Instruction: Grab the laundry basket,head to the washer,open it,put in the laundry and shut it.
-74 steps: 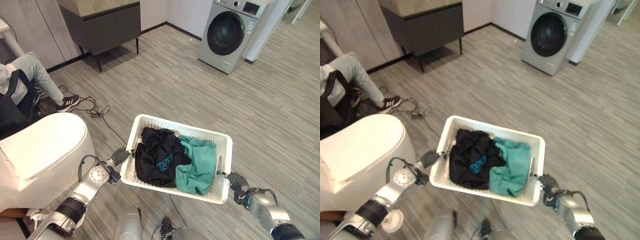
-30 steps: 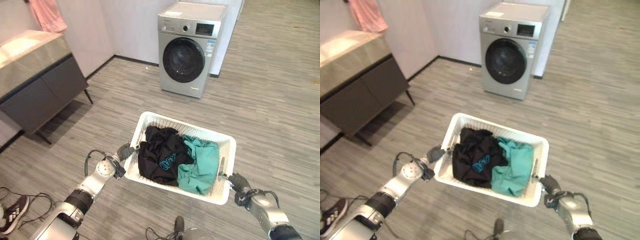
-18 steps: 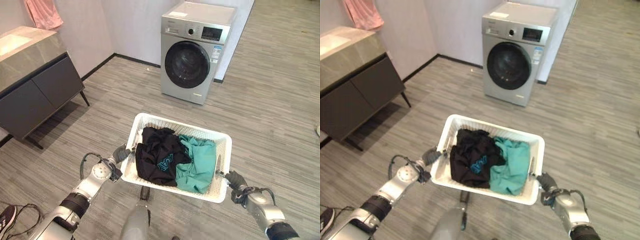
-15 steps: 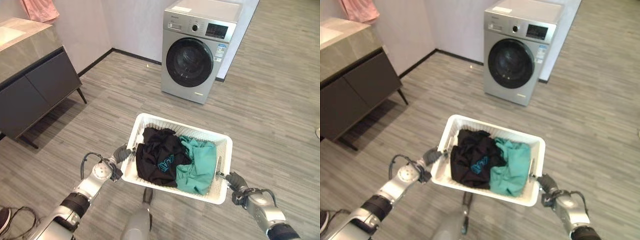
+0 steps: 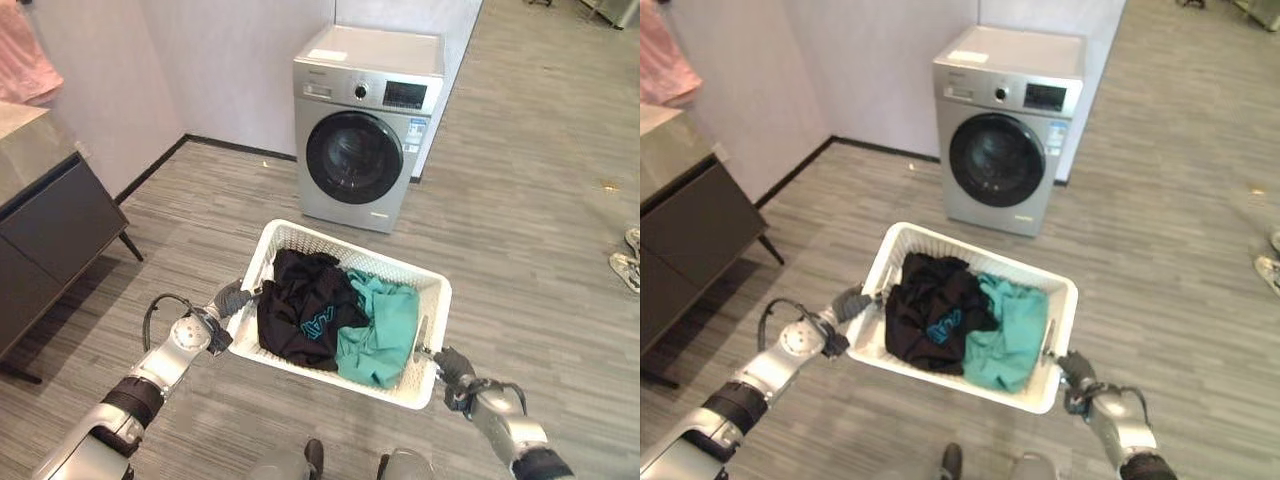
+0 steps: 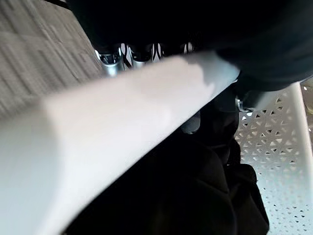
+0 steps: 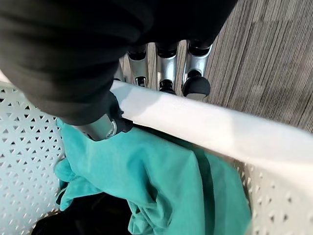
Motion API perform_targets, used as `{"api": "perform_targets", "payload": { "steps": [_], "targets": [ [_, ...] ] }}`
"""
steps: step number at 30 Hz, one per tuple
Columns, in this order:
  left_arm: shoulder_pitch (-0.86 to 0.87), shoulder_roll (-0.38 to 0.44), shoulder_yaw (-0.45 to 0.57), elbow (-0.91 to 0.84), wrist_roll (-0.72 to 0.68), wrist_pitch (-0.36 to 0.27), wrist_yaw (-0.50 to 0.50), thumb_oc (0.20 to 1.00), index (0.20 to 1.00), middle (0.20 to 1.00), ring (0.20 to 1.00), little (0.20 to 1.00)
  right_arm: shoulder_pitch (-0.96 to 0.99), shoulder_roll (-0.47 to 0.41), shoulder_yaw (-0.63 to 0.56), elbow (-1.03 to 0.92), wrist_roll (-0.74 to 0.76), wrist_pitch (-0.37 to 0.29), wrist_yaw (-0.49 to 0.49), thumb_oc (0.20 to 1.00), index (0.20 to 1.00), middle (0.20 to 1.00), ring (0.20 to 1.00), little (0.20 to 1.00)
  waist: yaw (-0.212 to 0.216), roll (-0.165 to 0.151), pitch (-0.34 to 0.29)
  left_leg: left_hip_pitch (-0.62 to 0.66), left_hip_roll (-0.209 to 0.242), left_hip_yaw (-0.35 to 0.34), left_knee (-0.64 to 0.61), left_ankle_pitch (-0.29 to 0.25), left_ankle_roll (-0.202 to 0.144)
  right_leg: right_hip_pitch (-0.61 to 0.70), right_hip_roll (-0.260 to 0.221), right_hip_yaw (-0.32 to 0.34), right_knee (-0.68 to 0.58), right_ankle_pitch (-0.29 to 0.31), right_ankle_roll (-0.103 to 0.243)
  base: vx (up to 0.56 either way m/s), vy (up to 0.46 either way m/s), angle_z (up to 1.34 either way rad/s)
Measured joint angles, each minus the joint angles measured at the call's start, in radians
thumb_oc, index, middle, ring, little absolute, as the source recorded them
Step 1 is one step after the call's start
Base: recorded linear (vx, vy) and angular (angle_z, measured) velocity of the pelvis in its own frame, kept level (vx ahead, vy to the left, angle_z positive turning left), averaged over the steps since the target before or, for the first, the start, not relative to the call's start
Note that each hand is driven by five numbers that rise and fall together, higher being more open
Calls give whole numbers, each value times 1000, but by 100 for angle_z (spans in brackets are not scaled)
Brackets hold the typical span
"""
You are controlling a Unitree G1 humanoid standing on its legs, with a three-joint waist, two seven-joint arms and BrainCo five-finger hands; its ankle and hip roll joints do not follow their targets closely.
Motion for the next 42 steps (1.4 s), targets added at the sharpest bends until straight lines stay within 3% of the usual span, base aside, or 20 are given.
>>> {"api": "perform_targets", "payload": {
  "steps": [1, 3, 5, 6, 7, 9, 10, 11, 12, 15, 16, 19, 21, 23, 24, 27, 28, 32, 34, 42],
  "targets": [
    [2, -6, -2, 9, 1, 0, -2, 200, 200, 200, 200, 200, 0, -1, 5, 6, 1, 0, -1, 200, 200, 200, 200, 200, -15, 1, 4, 15, -1, -21, -1, -12, -16, -23, 33, 2, -204, 56, -7, 305, -137, 33],
    [0, -15, -2, 18, 2, 0, -3, 200, 200, 200, 200, 200, -5, -8, 7, 11, 2, 0, 0, 200, 200, 200, 200, 200, -25, -10, 6, 30, -15, -46, 3, -29, -15, -29, 66, 45, -492, 161, 15, 302, -131, 52],
    [0, -32, -3, 41, 3, -1, -2, 200, 200, 200, 200, 200, -3, -11, 6, 11, 3, 0, -3, 200, 200, 200, 200, 200, -34, -19, 8, 65, -37, -91, -3, -49, -25, -26, 65, 73, -500, 226, 0, 326, -209, 80],
    [0, -68, -3, 68, 5, 0, -1, 200, 200, 200, 200, 200, 15, -12, 5, 25, 3, 0, -9, 200, 200, 200, 200, 200, -44, -20, 3, 106, -42, -140, 8, -85, -48, 29, 66, 106, -466, 244, -14, 188, -177, 125],
    [9, -80, -3, 66, 11, -2, 0, 200, 200, 200, 200, 200, 36, -19, 4, 22, 6, 0, -3, 200, 200, 200, 200, 200, -37, -31, -9, 138, -38, -185, 18, -121, -60, 91, 74, 95, -463, 294, -43, 267, -261, 120],
    [18, -76, -3, 64, 11, -3, 0, 200, 200, 200, 200, 200, 44, -21, -6, 2, 7, -2, -4, 200, 200, 200, 200, 200, -28, -23, -19, 139, -14, -205, 69, -159, -100, 119, 85, 40, -476, 325, -60, 166, -261, 90],
    [21, -85, -1, 67, 12, -4, 1, 200, 200, 200, 200, 200, 32, -32, -16, 1, 9, -6, -6, 200, 200, 200, 200, 200, -31, -12, -21, 91, 22, -155, 160, -153, -125, 162, 108, -13, -500, 314, -98, 107, -250, 96],
    [22, -96, -1, 67, 12, -4, 1, 200, 200, 200, 200, 200, 32, -41, -19, 1, 10, -6, -7, 200, 200, 200, 200, 200, -31, -14, -21, 58, 30, -116, 243, -149, -132, 184, 117, -38, -517, 307, -115, 72, -219, 88],
    [24, -106, -2, 67, 12, -4, 0, 200, 200, 200, 200, 200, 30, -46, -33, 1, 10, -6, -7, 200, 200, 200, 200, 200, -30, -15, -20, -17, 43, -69, 414, -146, -142, 214, 125, -49, -535, 303, -127, 54, -149, 45],
    [37, -105, 7, 48, 11, -6, 0, 200, 200, 200, 200, 200, 20, -52, -36, 2, 20, -15, -9, 200, 200, 200, 200, 200, -8, -26, -16, -134, 74, -82, 651, -136, -142, 255, 164, -21, -551, 255, -186, 79, -97, -9],
    [43, -98, 8, 35, 11, -5, 1, 200, 200, 200, 200, 200, 10, -51, -38, 5, 36, -19, -13, 200, 200, 200, 200, 200, 17, -46, -3, -196, 102, -100, 713, -141, -153, 285, 185, 4, -562, 251, -195, 162, -18, -38],
    [48, -91, 7, 15, 11, -4, -1, 200, 200, 200, 200, 200, 17, -50, -39, 4, 36, -19, -12, 200, 200, 200, 200, 200, 6, -85, 12, -181, 184, -96, 432, -128, -174, 360, 186, 6, -617, 249, -194, 104, 45, -27],
    [36, -91, 6, 10, 11, -6, -1, 200, 200, 200, 200, 200, 15, -51, -45, 4, 36, -23, -14, 200, 200, 200, 200, 200, -26, -81, 14, -172, 218, -106, 159, -76, -250, 382, 185, 9, -645, 244, -160, 162, 162, -15],
    [33, -92, 5, 5, 11, -6, -1, 200, 200, 200, 200, 200, 15, -52, -49, 4, 36, -23, -12, 200, 200, 200, 200, 200, -41, -72, 12, -134, 226, -104, -35, -18, -267, 380, 188, 16, -647, 235, -140, 120, 124, -19],
    [35, -93, 4, 9, 11, -6, -1, 200, 200, 200, 200, 200, 20, -51, -49, 5, 36, -23, -10, 200, 200, 200, 200, 200, -48, -58, 7, -116, 224, -101, -65, 30, -256, 384, 189, 26, -647, 231, -135, 79, 88, -25],
    [35, -99, 3, 7, 11, -6, -1, 200, 200, 200, 200, 200, 29, -57, -49, 3, 36, -23, -6, 200, 200, 200, 200, 200, -64, -19, -9, -66, 216, -82, -82, 84, -225, 387, 199, 33, -647, 216, -113, 89, 102, -8],
    [31, -105, 3, 18, 11, -7, 2, 200, 200, 200, 200, 200, 30, -44, -50, 6, 36, -24, -13, 200, 200, 200, 200, 200, -66, -19, -12, -34, 204, -74, -133, 136, -215, 391, 183, 34, -647, 210, -96, 90, 94, 4],
    [34, -92, 5, 20, 11, -7, 5, 200, 200, 200, 200, 200, 32, -34, -50, 5, 36, -24, -9, 200, 200, 200, 200, 200, -34, -19, -13, -2, 133, -56, -192, 148, -172, 394, 111, 28, -648, 194, -47, 70, 83, 4],
    [34, -84, 5, 19, 11, -7, 6, 200, 200, 200, 200, 200, 32, -23, -50, 5, 36, -24, -9, 200, 200, 200, 200, 200, -15, -19, -13, 0, 118, -52, -192, 145, -164, 395, 95, 28, -650, 191, -31, 33, 38, 2],
    [64, -70, 11, -13, 11, -8, 7, 200, 200, 200, 200, 200, 38, -11, -53, 6, 35, -25, -13, 200, 200, 200, 200, 200, -19, -17, -15, 13, 118, -49, -193, 142, -158, 406, 94, 32, -656, 185, -22, 29, 16, -2]
  ]
}}
